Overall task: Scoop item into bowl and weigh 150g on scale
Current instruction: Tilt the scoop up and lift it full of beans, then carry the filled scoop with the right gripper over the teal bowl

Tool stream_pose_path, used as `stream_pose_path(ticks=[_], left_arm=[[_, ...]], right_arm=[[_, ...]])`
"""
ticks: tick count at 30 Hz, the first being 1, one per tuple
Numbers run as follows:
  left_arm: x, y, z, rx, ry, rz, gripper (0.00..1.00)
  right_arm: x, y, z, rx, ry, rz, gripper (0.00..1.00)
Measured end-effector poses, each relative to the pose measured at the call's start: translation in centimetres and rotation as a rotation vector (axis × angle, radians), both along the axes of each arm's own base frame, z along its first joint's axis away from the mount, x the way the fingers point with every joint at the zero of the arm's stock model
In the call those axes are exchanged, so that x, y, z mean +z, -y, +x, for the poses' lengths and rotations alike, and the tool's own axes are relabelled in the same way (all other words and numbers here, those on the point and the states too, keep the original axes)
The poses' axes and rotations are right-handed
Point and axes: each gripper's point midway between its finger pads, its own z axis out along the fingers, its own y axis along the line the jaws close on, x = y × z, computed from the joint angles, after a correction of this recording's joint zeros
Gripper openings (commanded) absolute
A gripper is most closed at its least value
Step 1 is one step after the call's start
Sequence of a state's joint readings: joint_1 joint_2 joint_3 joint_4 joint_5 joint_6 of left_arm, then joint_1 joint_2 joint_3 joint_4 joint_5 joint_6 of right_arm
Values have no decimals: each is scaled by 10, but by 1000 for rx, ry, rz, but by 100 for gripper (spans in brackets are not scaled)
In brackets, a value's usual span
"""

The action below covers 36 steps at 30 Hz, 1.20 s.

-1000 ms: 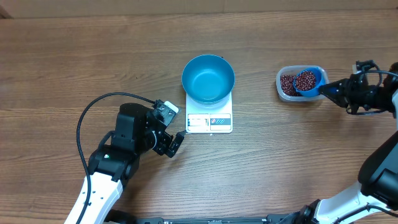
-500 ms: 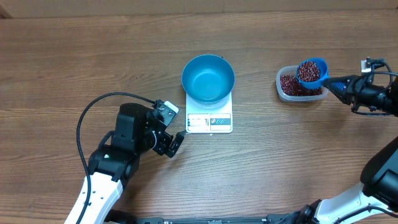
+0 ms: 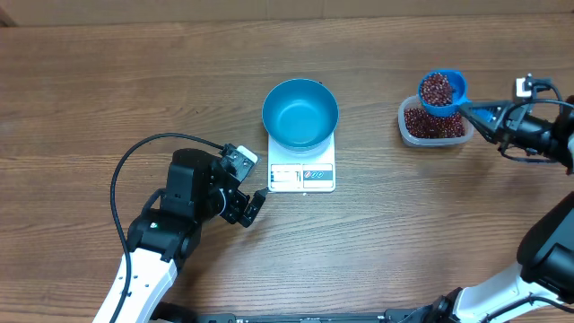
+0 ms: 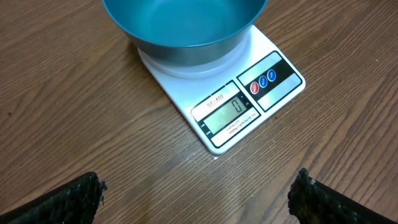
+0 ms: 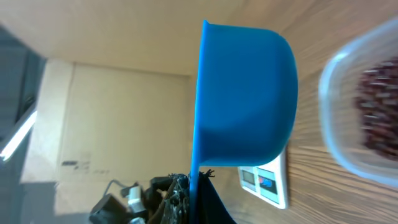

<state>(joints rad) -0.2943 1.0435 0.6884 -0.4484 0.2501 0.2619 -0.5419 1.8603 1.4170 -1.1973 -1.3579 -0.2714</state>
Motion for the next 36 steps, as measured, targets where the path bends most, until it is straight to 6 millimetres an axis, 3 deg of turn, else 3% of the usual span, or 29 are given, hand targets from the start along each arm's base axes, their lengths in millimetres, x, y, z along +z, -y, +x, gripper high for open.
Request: stream_pose_path(ticks=[9, 21, 36], left_arm=[[0, 0, 0, 0, 0, 0, 99], [0, 0, 0, 0, 0, 0, 99], [0, 0, 0, 0, 0, 0, 99]], right_arm=[[14, -44, 0, 108, 26, 81, 4], [16, -132, -12, 342, 25, 89, 4], [-11, -197, -3, 467, -9, -103, 4]])
